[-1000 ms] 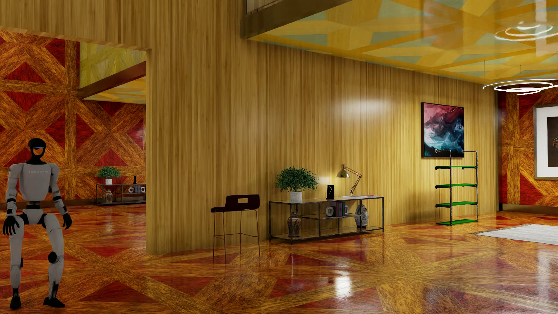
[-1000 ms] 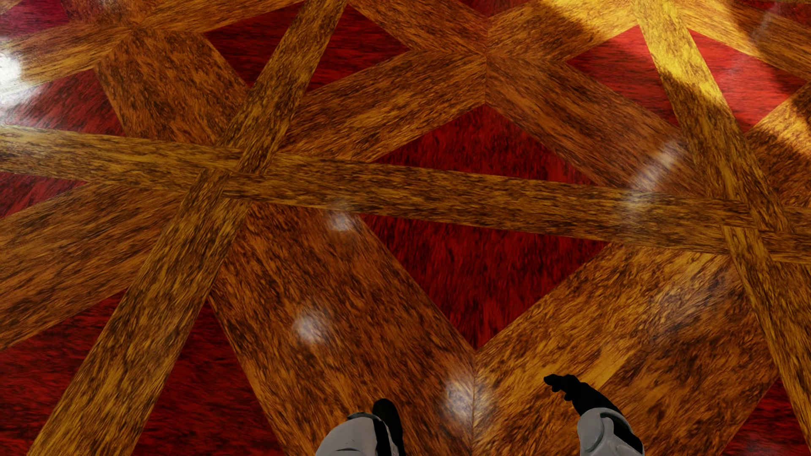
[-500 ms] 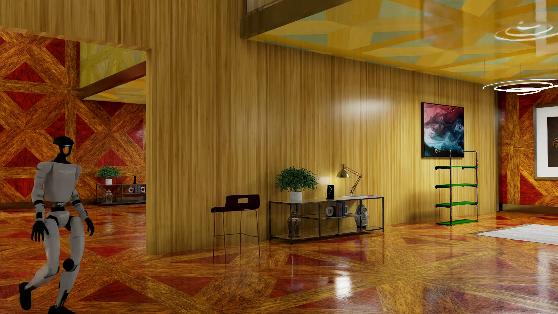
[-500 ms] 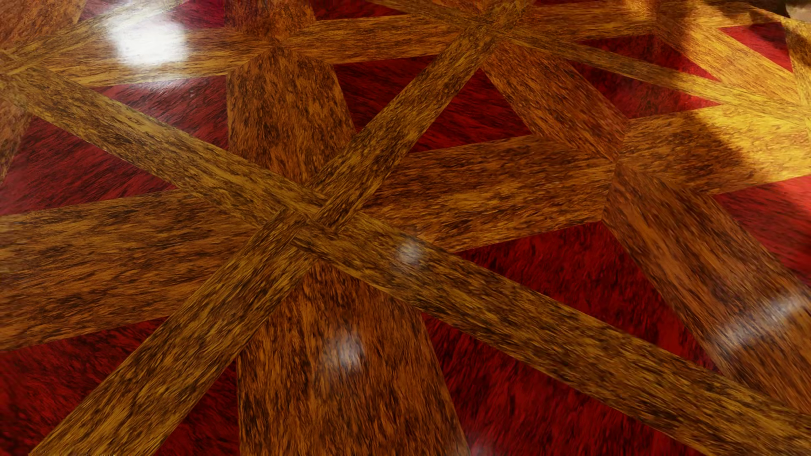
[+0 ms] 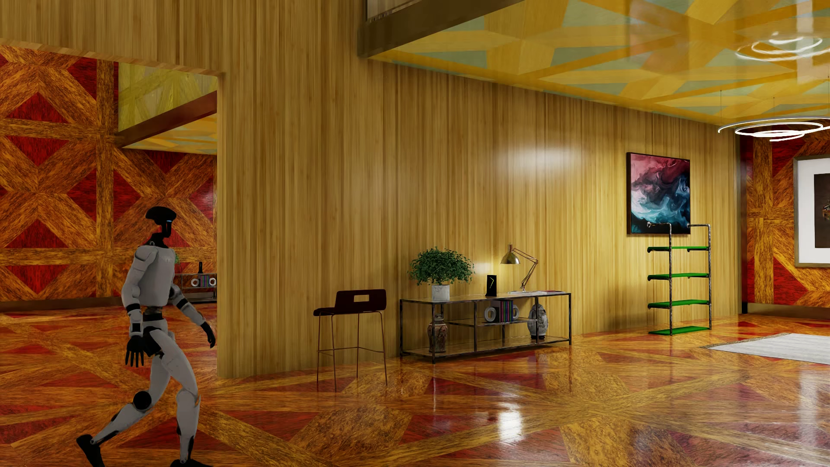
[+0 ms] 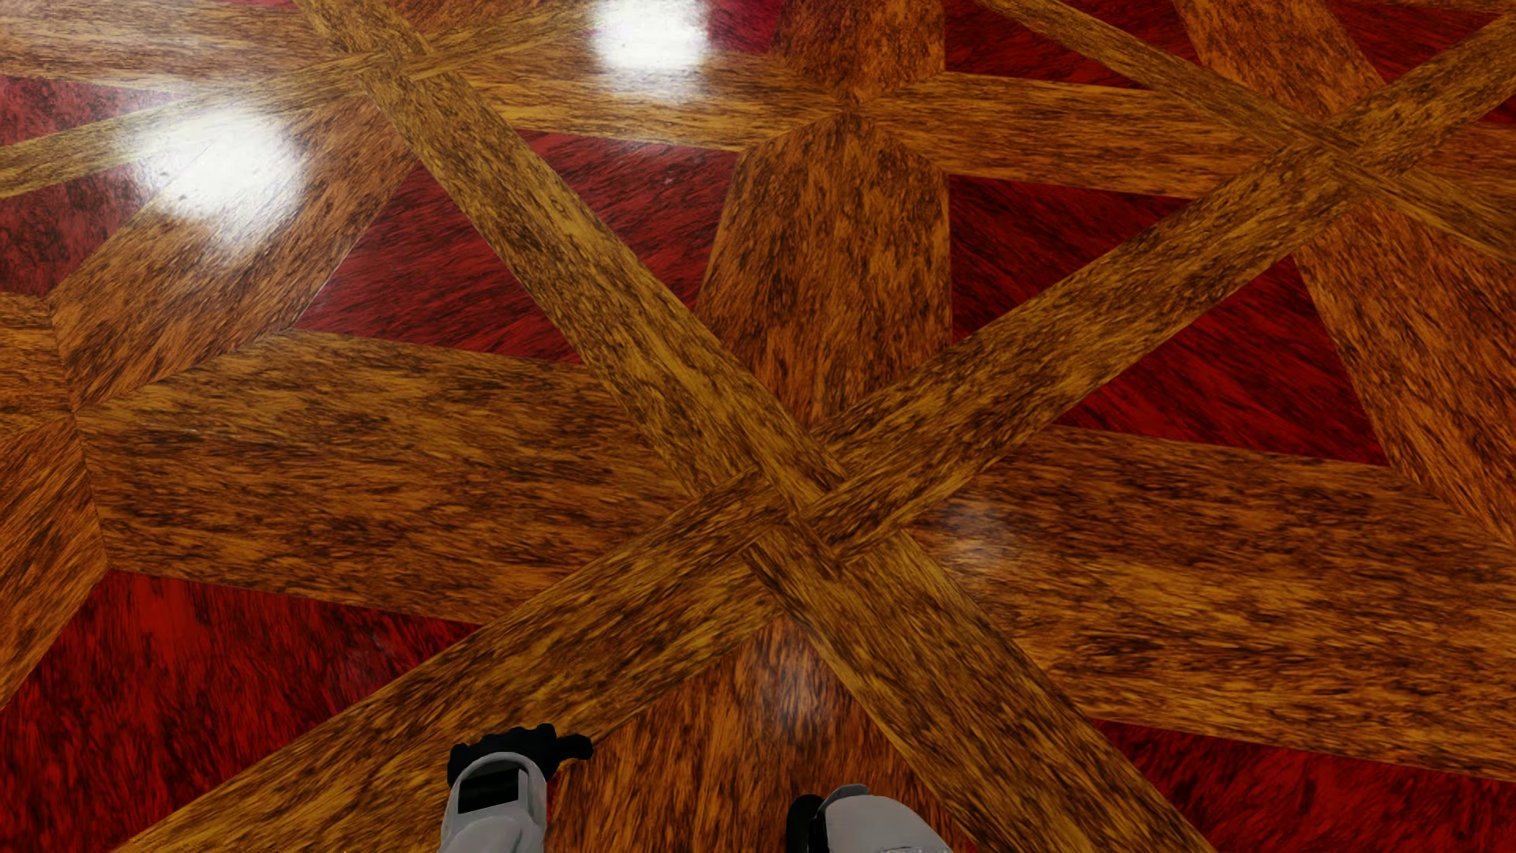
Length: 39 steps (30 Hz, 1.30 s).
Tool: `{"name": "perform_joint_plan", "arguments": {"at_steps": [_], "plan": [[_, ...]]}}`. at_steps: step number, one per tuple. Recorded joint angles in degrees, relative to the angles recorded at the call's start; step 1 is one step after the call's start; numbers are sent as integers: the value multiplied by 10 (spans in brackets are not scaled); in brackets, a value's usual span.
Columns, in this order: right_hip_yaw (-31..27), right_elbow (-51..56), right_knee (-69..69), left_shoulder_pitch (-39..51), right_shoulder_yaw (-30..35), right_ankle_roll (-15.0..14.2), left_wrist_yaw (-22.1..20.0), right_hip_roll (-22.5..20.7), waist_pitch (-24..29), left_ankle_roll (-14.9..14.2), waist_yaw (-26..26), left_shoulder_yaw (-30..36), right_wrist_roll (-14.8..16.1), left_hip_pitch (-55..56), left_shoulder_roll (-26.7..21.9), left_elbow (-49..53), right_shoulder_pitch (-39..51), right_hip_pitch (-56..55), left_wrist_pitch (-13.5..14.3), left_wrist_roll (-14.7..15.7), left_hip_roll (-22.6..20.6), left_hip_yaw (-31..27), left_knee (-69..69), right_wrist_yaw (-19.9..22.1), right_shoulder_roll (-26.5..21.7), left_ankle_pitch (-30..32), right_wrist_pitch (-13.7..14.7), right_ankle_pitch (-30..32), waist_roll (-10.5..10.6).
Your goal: Move towards the dark green shelves
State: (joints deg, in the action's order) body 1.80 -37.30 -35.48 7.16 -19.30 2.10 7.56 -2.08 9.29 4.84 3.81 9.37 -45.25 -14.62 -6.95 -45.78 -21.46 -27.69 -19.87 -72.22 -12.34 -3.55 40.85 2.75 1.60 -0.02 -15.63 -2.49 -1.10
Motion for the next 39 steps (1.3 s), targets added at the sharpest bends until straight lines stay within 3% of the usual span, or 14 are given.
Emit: {"name": "perform_joint_plan", "arguments": {"at_steps": [1,2,4,7,11,15,19,22,27,30,33,34,36,39], "plan": [[24,-15,-22,-11,-2,3,26,16,0,-107,5,16,6,49,1,-44,9,12,-12,-28,18,14,109,-3,0,43,-9,-35,8],[48,-35,-27,-29,7,2,38,31,0,-131,6,25,-2,105,0,-63,24,33,-13,-50,53,40,206,-13,-6,92,-22,-62,17],[89,-73,-14,-87,48,-2,13,50,1,-83,-5,3,-39,223,1,-42,66,85,-9,-52,136,83,327,-40,-29,38,-29,-100,33],[129,-99,40,-201,120,-9,-40,47,1,-54,-42,-86,-100,369,2,39,134,175,-5,44,209,121,322,-53,-69,8,0,-135,50],[176,-70,103,-263,149,-23,-39,37,-1,-35,-76,-131,-78,458,11,47,240,273,-31,122,220,204,-28,-23,-114,13,33,-182,56],[209,-41,179,-276,152,-48,35,12,1,-68,-87,-88,-36,466,2,-4,321,385,-17,24,133,138,-330,5,-131,-1,28,-209,48],[212,-6,86,-264,183,-54,42,50,6,31,-98,-132,-22,448,38,13,301,455,5,-29,119,167,-166,19,-126,76,43,-127,20],[157,9,-228,-218,201,-26,10,142,14,42,-84,-159,-49,392,82,0,250,345,-10,-17,83,175,-111,-2,-109,-9,19,54,-17],[8,14,-432,-53,157,-2,22,126,15,22,-42,-12,-12,210,56,-25,139,69,65,-130,37,133,-193,-59,-69,-78,8,9,-36],[12,-7,-249,32,132,7,-16,144,15,10,-20,11,-14,125,50,41,88,-23,109,-64,25,103,-221,-76,-66,-126,5,9,-35],[3,-50,170,72,116,-7,-56,101,17,3,-11,21,-29,49,30,116,61,-11,105,21,19,93,-263,-61,-48,-168,-12,33,-37],[-15,-64,256,71,125,-48,-64,77,19,1,-10,30,-46,28,20,137,54,-13,98,40,21,96,-262,-72,-46,-186,-11,10,-36],[18,-80,241,46,134,-44,-81,47,23,-12,-10,32,-74,-19,-1,165,45,-27,80,72,32,118,-255,-107,-41,-220,3,17,-32],[86,-38,98,-10,73,42,-56,58,17,-32,5,49,-78,-72,-12,131,6,-10,44,65,59,123,-194,-71,-9,-156,-14,59,-16]]}}
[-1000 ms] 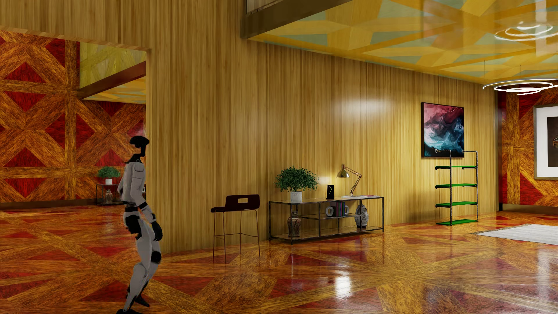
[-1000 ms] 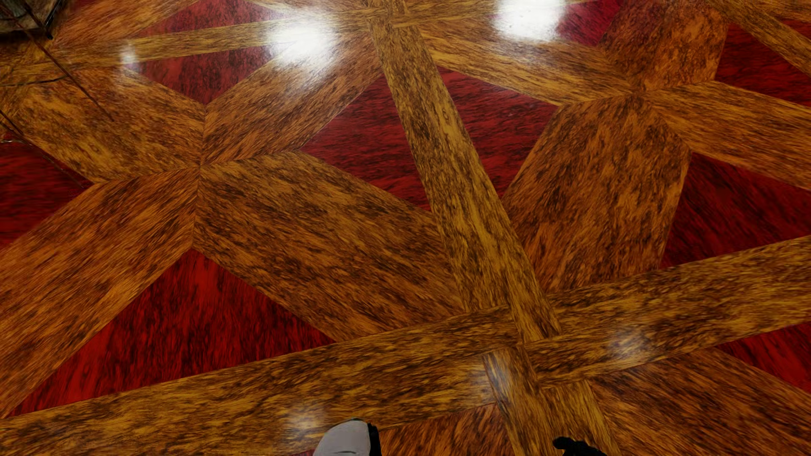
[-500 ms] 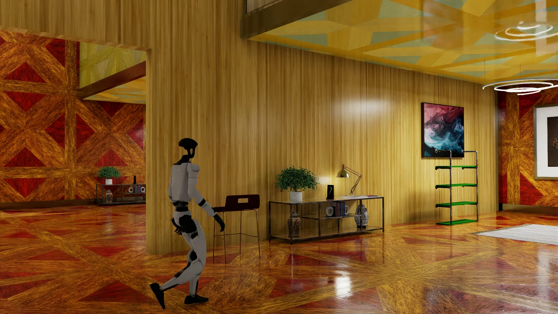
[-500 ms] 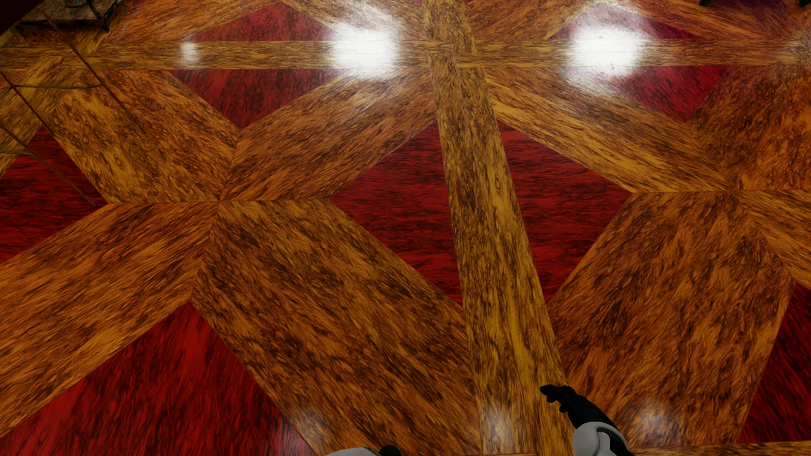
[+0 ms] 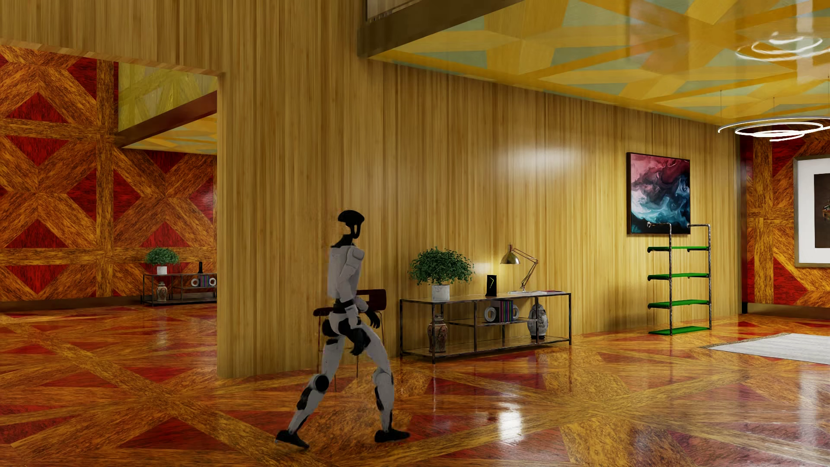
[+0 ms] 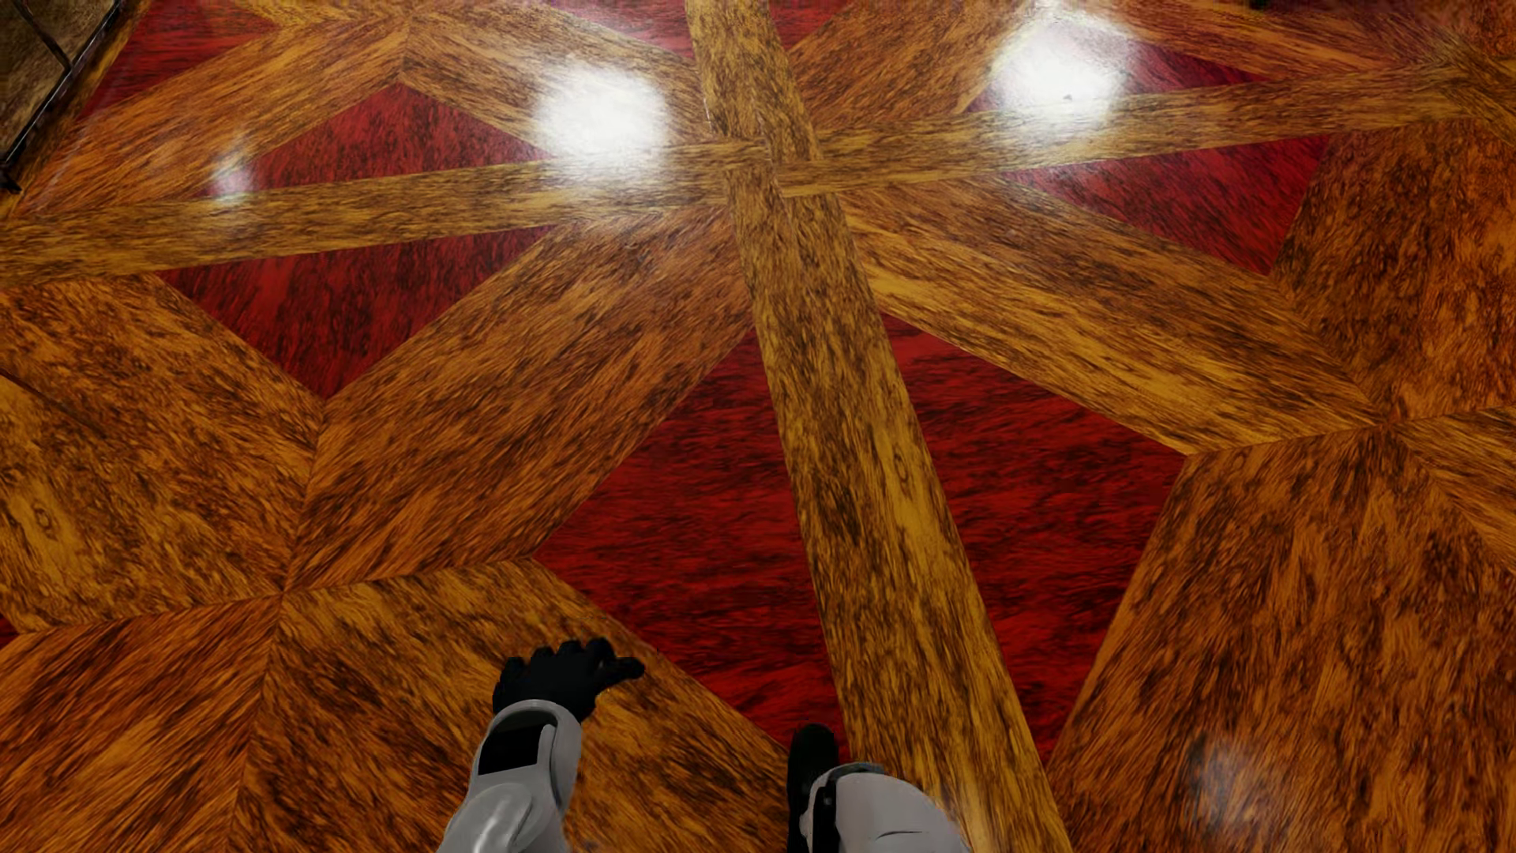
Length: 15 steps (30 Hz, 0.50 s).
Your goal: Move towards the dark green shelves
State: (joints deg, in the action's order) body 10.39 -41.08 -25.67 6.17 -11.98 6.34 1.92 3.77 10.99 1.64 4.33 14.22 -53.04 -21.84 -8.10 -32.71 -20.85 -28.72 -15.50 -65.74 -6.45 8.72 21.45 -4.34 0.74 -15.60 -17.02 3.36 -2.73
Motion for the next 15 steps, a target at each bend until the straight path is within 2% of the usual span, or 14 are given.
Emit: {"name": "perform_joint_plan", "arguments": {"at_steps": [1,3,4,5,6,7,8,9,10,12,13,14,15], "plan": [[11,18,-51,-23,-37,17,8,2,-2,11,4,-2,27,9,1,-30,-15,-4,-22,-18,16,5,62,37,20,56,-3,-13,9],[24,10,-121,-80,-79,11,26,-8,-3,-46,1,-38,71,83,20,-105,-16,11,-70,-27,66,17,275,74,37,167,-26,-94,32],[33,-12,-128,-97,-81,7,64,-14,-3,-63,-4,-41,73,141,22,-153,-3,35,-87,-39,95,6,388,74,35,228,-43,-123,43],[43,-36,-120,-110,-62,2,108,-20,-4,-60,-10,-40,56,204,20,-189,17,66,-84,-49,117,-13,475,52,25,213,-55,-145,53],[47,-58,-105,-126,-30,-4,153,-25,-5,-39,-18,-9,23,267,5,-213,39,101,-54,-88,126,-31,537,26,10,182,-56,-161,61],[49,-69,-84,-143,7,-9,174,-30,-7,-37,-29,11,-11,325,-9,-212,65,136,-14,-123,136,-42,571,6,-6,173,-40,-172,67],[48,-75,-62,-170,34,-14,174,-36,-9,-31,-41,11,-42,376,-21,-196,86,172,15,-147,146,-48,576,-5,-23,178,-12,-184,70],[44,-73,-42,-202,51,-19,168,-42,-12,-20,-54,-18,-54,421,-19,-169,111,207,23,-146,156,-47,554,-2,-34,181,12,-196,72],[41,-66,-24,-230,61,-25,152,-46,-14,-14,-66,-68,-52,462,-1,-137,138,240,17,-121,158,-48,510,7,-40,168,33,-210,73],[43,-36,4,-264,73,-37,102,-51,-17,-7,-86,-166,-23,518,40,-93,191,299,0,-45,155,-40,347,20,-56,167,65,-242,71],[48,-18,21,-271,75,-43,79,-56,-17,9,-93,-202,-2,525,60,-83,213,331,-5,-9,146,-29,223,30,-63,175,70,-256,71],[56,-3,48,-269,78,-49,63,-60,-18,-13,-97,-224,16,515,75,-79,234,365,-11,9,124,-22,65,40,-71,204,72,-263,69],[66,10,74,-262,83,-54,63,-67,-19,-26,-99,-229,26,506,79,-80,252,399,-21,4,95,-26,-77,52,-79,208,73,-268,68]]}}
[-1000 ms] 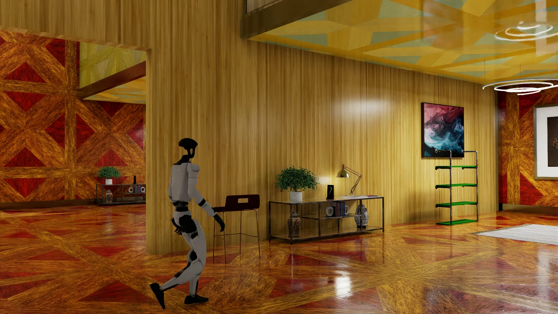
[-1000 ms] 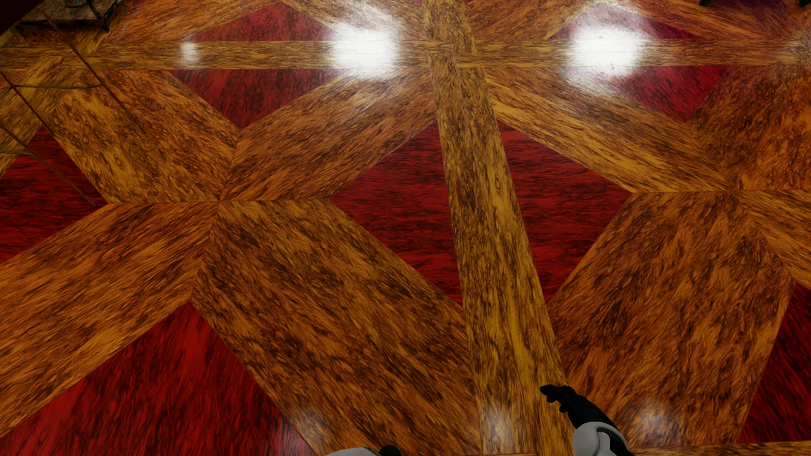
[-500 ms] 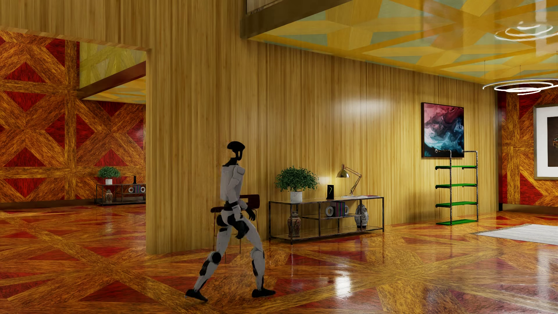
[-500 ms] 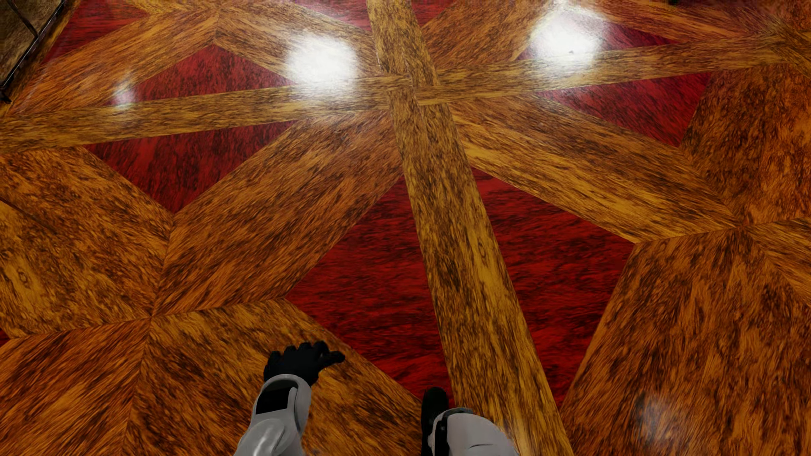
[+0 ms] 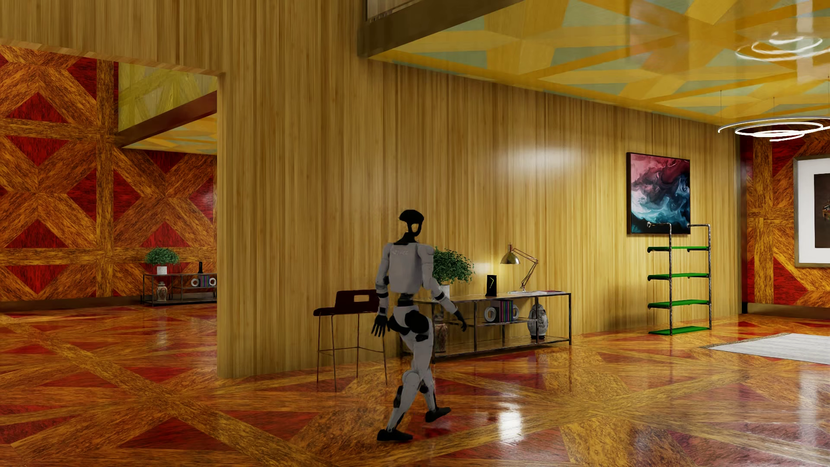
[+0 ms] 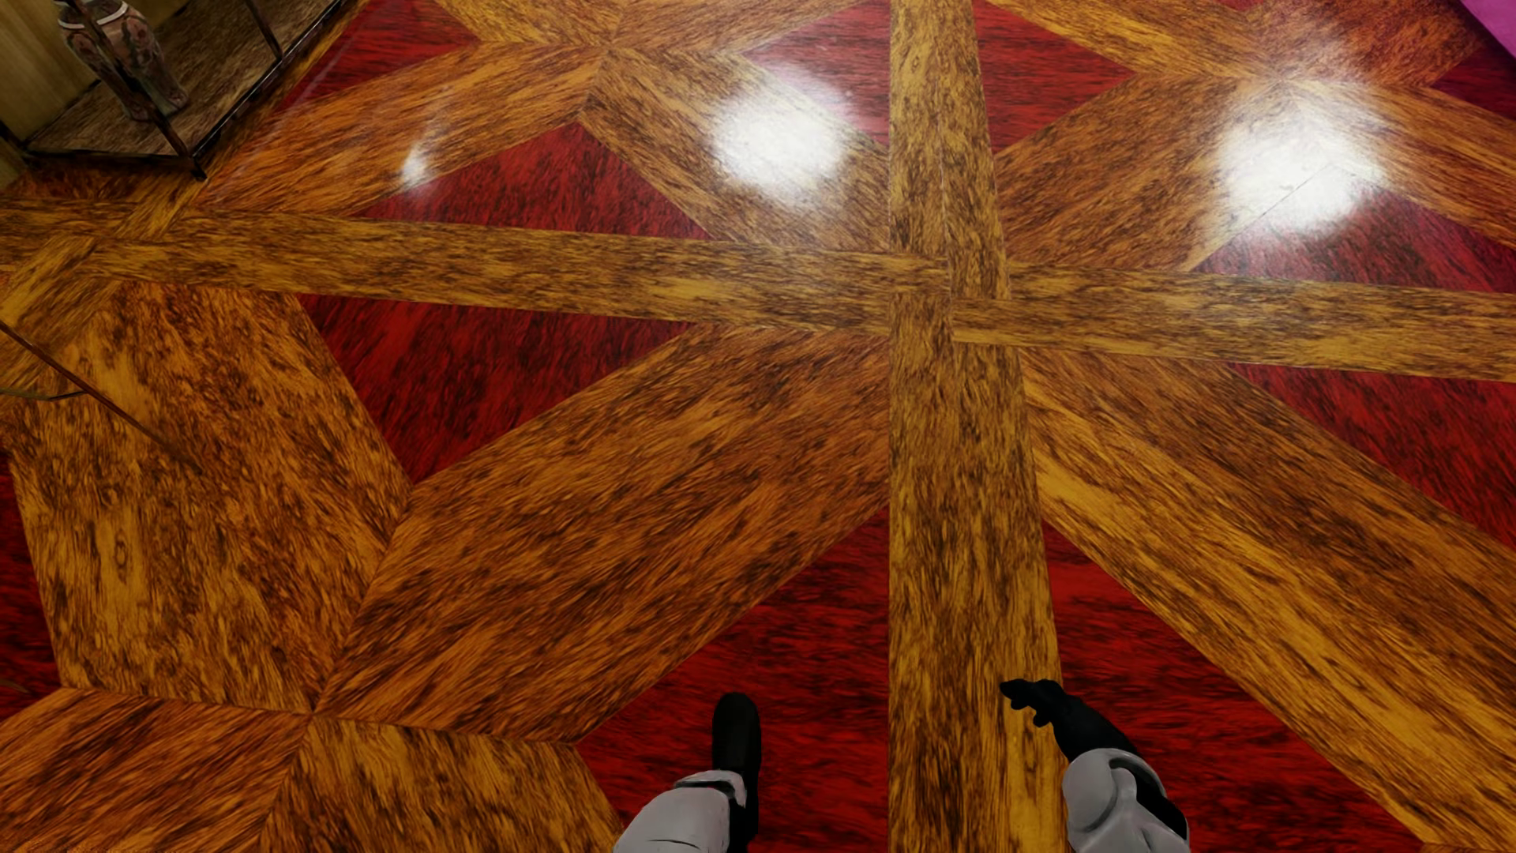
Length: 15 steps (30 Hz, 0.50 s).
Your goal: Move towards the dark green shelves
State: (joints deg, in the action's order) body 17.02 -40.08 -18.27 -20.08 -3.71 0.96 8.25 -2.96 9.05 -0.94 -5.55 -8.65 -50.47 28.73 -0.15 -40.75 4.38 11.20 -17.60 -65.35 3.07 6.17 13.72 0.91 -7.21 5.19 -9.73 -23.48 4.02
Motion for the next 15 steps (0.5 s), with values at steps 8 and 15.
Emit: {"name": "perform_joint_plan", "arguments": {"at_steps": [8,15], "plan": [[-21,-20,-366,105,100,-30,17,118,13,119,-12,-33,-38,-15,7,-43,32,21,-8,-144,-27,124,206,-51,-5,-52,-55,242,-65],[-147,71,-527,300,-13,20,-51,159,12,100,65,99,74,-256,-5,-29,-166,-378,107,-164,-123,63,58,6,32,-132,-43,221,-90]]}}
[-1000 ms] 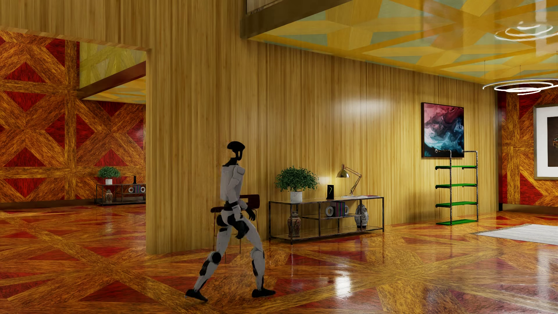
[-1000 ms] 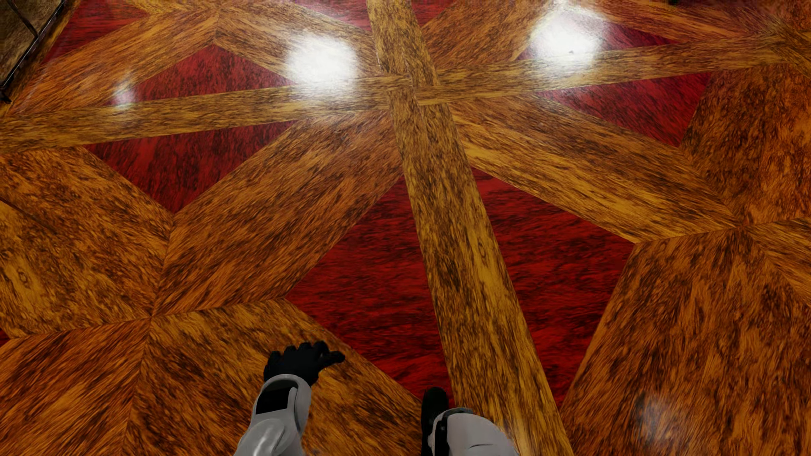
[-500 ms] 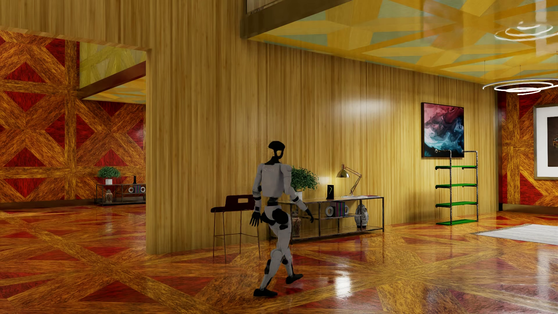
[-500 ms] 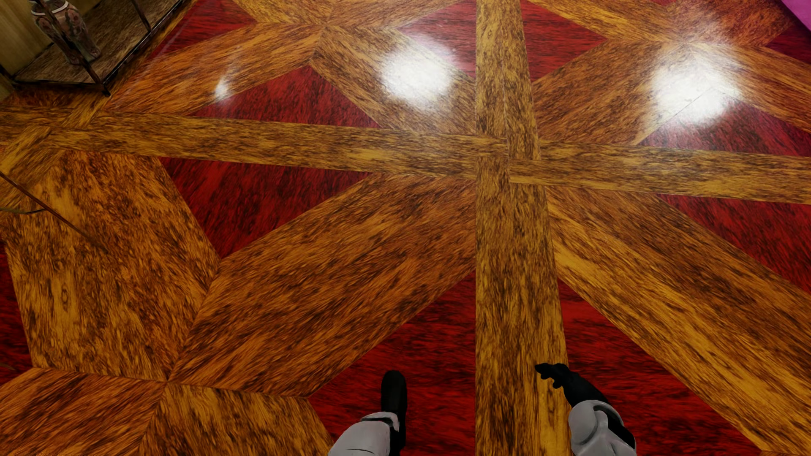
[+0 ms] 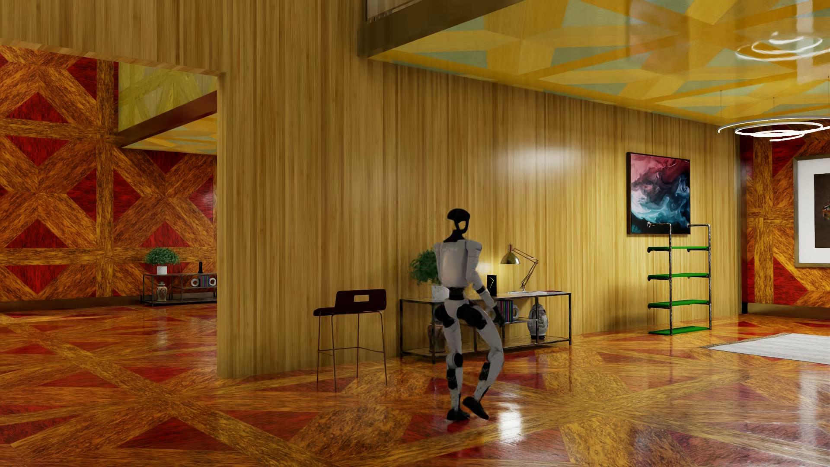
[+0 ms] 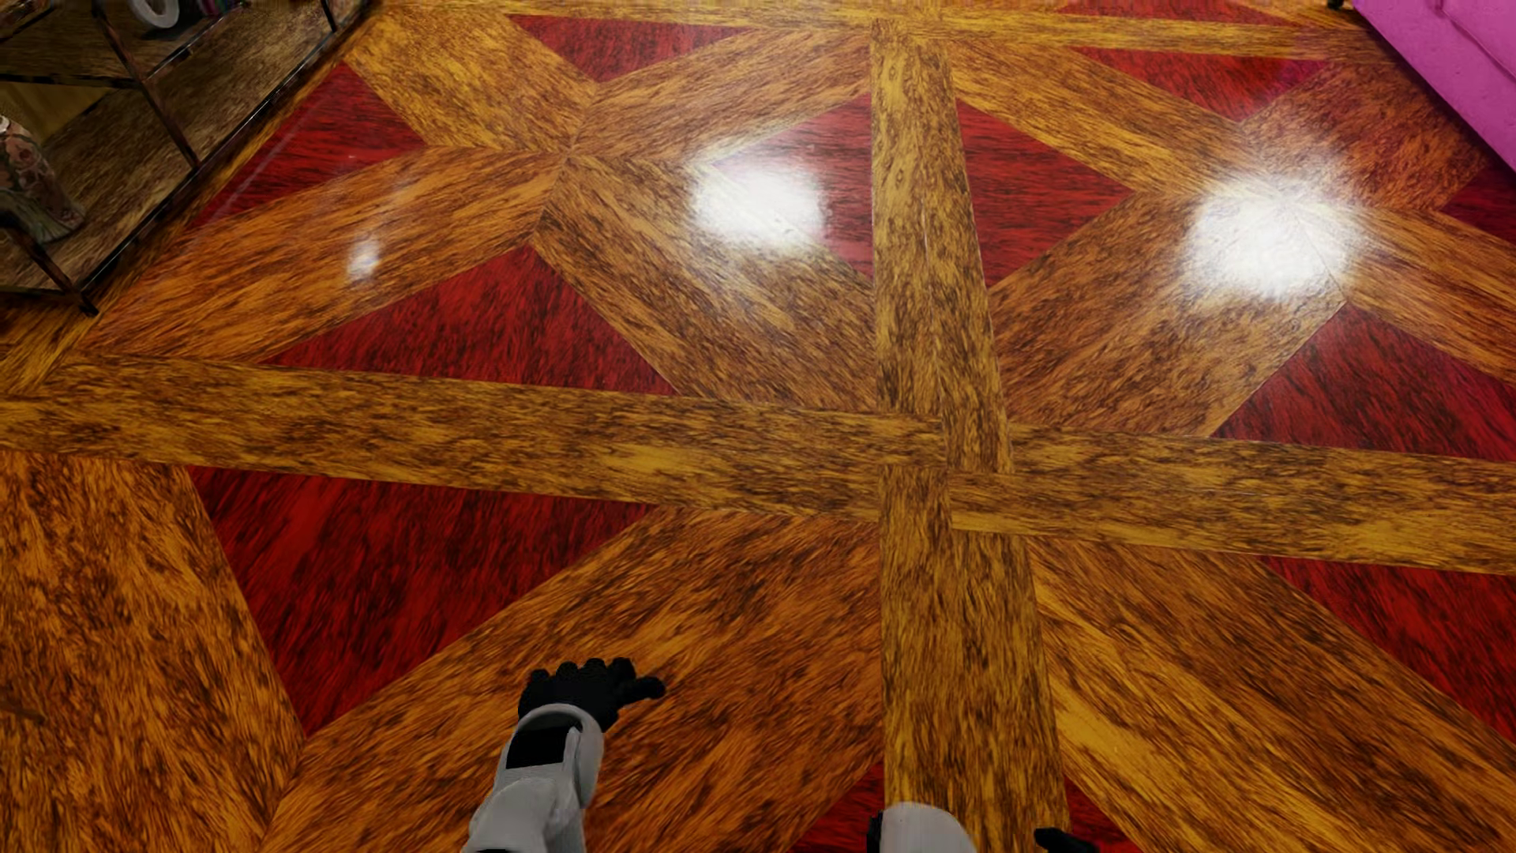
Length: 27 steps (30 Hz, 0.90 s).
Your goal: Move towards the dark green shelves
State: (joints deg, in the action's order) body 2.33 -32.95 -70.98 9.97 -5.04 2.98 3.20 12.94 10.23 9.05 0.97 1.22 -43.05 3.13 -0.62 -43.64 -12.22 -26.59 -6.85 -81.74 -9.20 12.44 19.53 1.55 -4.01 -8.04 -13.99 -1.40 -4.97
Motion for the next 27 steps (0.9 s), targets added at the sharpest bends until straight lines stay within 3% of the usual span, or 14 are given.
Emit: {"name": "perform_joint_plan", "arguments": {"at_steps": [3,6,9,11,12,13,15,17,19,22,23,24,26,27], "plan": [[39,-51,352,70,-15,-1,-18,-15,-4,-5,20,57,-12,-91,-33,70,-45,-16,20,31,-26,-37,-43,-9,1,-48,-30,25,-4],[21,-122,630,89,11,-75,3,-101,0,-11,15,81,-62,-171,-89,127,-55,-11,15,52,-46,-23,-59,-61,-8,-107,-49,11,-7],[118,-114,528,62,-18,-30,1,-117,3,-26,20,74,-70,-231,-113,117,-79,-30,-25,73,-48,-6,-40,-44,11,-119,-44,-11,-1],[128,-69,458,38,-76,81,-12,-109,-1,-30,38,65,-29,-255,-85,49,-124,-23,-69,101,-31,-24,13,3,56,-53,-46,38,13],[139,-56,411,20,-91,93,-12,-101,-2,-40,45,49,-10,-246,-67,7,-141,-23,-96,123,-15,-32,71,5,75,-7,-44,31,22],[147,-58,358,-5,-92,90,-3,-95,-2,-69,49,34,-7,-218,-53,-32,-148,-25,-132,135,4,-31,164,-6,84,52,-49,-12,33],[163,-87,319,-59,-77,76,48,-100,-1,-157,48,53,-31,-115,-41,-94,-127,6,-164,107,59,-34,395,-16,87,161,-69,-79,53],[171,-109,343,-128,-68,60,60,-117,-2,-131,32,84,-55,12,-45,-99,-86,67,-156,51,98,-62,551,18,87,121,-72,-113,69],[160,-103,388,-218,-68,45,28,-138,-4,-118,7,29,-46,126,-27,-47,-42,137,-153,79,140,-80,597,82,87,106,-52,-133,79],[126,-106,434,-330,-10,27,34,-161,-5,-67,-32,-59,-58,253,5,18,47,229,-140,168,189,-84,472,38,45,83,-12,-175,84],[117,-101,450,-349,13,22,48,-166,-5,-74,-42,-68,-61,275,6,17,78,259,-134,175,200,-74,378,18,27,85,5,-190,85],[114,-97,470,-358,34,16,57,-172,-5,-69,-49,-71,-67,284,4,11,110,290,-128,172,201,-66,254,10,8,102,16,-202,86],[112,-90,526,-359,66,0,87,-177,-6,-91,-58,-39,-82,264,-9,-13,165,361,-124,106,152,-109,-50,16,-22,112,20,-220,86],[116,-86,541,-356,67,-9,102,-178,-5,-134,-60,-31,-80,269,-16,-12,183,392,-111,74,124,-150,-124,26,-28,87,17,-231,83]]}}
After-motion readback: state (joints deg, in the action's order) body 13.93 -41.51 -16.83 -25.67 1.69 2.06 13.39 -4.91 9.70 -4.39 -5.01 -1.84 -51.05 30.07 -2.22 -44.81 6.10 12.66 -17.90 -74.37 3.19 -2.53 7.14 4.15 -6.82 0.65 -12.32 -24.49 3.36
